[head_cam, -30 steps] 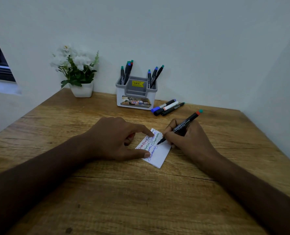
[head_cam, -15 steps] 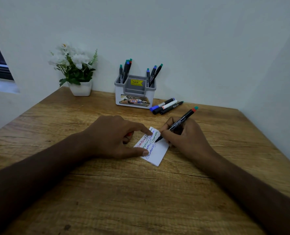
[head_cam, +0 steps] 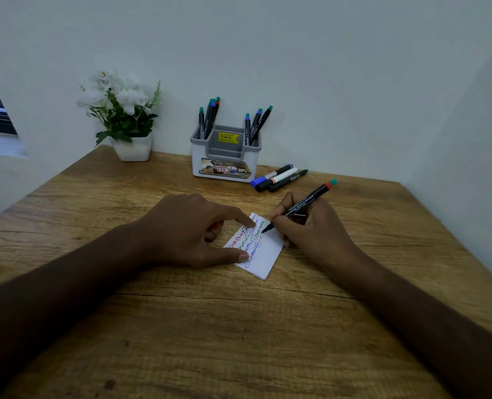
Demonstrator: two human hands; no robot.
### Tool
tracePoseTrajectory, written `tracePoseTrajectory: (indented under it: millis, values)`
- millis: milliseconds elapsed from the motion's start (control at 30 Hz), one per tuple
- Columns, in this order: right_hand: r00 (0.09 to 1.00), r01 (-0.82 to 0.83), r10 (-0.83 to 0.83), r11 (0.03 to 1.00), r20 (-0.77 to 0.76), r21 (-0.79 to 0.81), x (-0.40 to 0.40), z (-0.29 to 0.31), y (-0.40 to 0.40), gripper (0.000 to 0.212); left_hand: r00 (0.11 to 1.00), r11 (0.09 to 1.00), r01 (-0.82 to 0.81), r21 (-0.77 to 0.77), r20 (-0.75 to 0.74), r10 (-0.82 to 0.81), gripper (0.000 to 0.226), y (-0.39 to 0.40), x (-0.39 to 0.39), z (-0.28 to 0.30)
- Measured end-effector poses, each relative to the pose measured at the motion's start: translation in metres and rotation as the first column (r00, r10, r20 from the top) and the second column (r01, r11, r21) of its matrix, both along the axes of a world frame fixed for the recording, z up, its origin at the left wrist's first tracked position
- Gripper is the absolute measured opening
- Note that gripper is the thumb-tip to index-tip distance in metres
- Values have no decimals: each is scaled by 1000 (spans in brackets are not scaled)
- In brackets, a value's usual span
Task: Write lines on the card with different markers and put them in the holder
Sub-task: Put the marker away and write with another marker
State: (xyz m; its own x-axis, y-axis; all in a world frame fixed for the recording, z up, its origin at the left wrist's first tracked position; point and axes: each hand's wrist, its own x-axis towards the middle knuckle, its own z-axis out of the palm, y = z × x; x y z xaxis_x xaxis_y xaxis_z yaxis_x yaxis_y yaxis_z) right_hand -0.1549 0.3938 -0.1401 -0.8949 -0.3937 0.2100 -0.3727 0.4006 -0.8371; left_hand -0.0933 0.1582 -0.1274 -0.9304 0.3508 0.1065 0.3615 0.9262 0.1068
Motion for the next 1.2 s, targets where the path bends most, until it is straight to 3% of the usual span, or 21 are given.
tracePoseTrajectory:
  millis: [1200]
  values:
    - [998,45,-42,997,47,-56,-3,-3,1,4,1000,999,15,29,-8,-15,72,-1,-1,-2]
